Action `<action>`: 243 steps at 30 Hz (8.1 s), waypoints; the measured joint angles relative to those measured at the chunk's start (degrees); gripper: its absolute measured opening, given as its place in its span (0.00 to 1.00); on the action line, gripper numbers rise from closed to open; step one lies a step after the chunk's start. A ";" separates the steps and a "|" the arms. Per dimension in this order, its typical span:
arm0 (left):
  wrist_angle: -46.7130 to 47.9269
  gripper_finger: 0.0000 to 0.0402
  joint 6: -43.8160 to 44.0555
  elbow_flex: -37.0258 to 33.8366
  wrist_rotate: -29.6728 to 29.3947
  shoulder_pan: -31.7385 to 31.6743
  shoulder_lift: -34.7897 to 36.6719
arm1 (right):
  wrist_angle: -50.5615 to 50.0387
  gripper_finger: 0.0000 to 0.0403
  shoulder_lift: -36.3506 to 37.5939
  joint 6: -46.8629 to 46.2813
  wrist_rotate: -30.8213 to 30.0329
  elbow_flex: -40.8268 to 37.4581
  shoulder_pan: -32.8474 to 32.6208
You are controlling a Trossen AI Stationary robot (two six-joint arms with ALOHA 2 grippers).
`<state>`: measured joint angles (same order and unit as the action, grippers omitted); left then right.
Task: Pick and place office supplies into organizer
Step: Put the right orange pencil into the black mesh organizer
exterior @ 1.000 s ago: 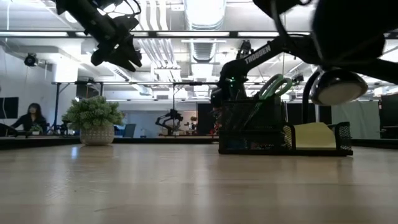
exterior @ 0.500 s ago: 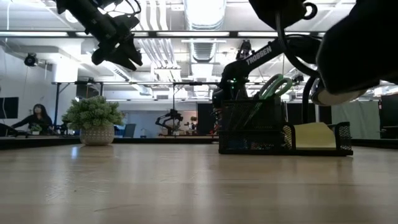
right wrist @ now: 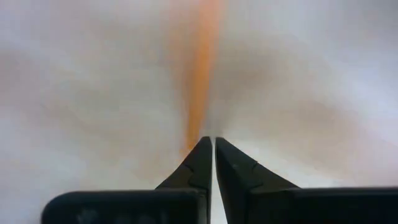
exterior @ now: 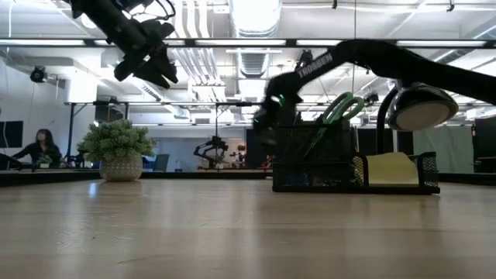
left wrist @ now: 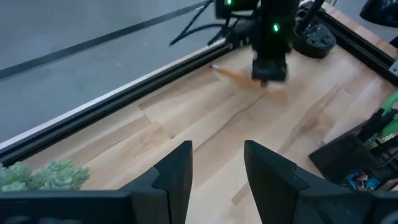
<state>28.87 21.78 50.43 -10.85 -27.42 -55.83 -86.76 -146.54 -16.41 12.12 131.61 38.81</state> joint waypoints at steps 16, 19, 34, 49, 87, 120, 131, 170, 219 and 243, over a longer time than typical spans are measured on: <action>-2.42 0.32 0.86 -0.60 -0.74 0.00 -3.23 | 9.40 0.03 6.14 -4.82 -8.22 3.30 -4.32; -2.23 0.32 1.16 -0.92 -2.57 -0.15 -7.88 | 11.82 0.03 7.09 -3.64 -12.48 3.28 -5.95; 16.35 0.32 9.96 1.91 6.02 -4.84 -29.65 | 10.02 0.03 20.91 -6.46 -19.01 3.13 -9.18; 9.21 0.11 21.77 -4.66 5.94 -3.69 -24.59 | 11.38 0.03 20.06 -5.14 -17.70 -3.27 -9.27; -6.92 0.00 40.84 -14.47 0.84 -1.44 -23.15 | 12.16 0.03 20.24 -6.09 -18.18 -5.09 -11.53; -12.25 0.00 38.92 -17.35 0.29 -1.46 -24.96 | 20.03 0.08 14.93 7.26 5.16 -5.11 -10.35; -12.44 0.00 37.58 -17.33 0.85 -1.49 -25.00 | 25.98 0.42 11.57 32.15 -2.39 -5.18 -14.05; -14.56 0.00 32.79 -16.72 0.16 -1.47 -20.05 | 31.80 0.37 7.63 36.32 -10.68 -5.42 -16.05; -18.87 0.00 23.47 -10.78 -3.52 0.17 5.36 | 44.34 0.03 8.68 -5.93 -16.81 -4.20 -12.35; -14.29 0.00 0.95 -0.86 -8.28 0.21 -20.88 | 0.11 0.03 37.76 -20.68 -57.04 -0.63 -30.50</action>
<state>14.58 22.73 49.58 -19.13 -27.20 -76.71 -86.65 -108.78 -37.09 -44.92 130.98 8.31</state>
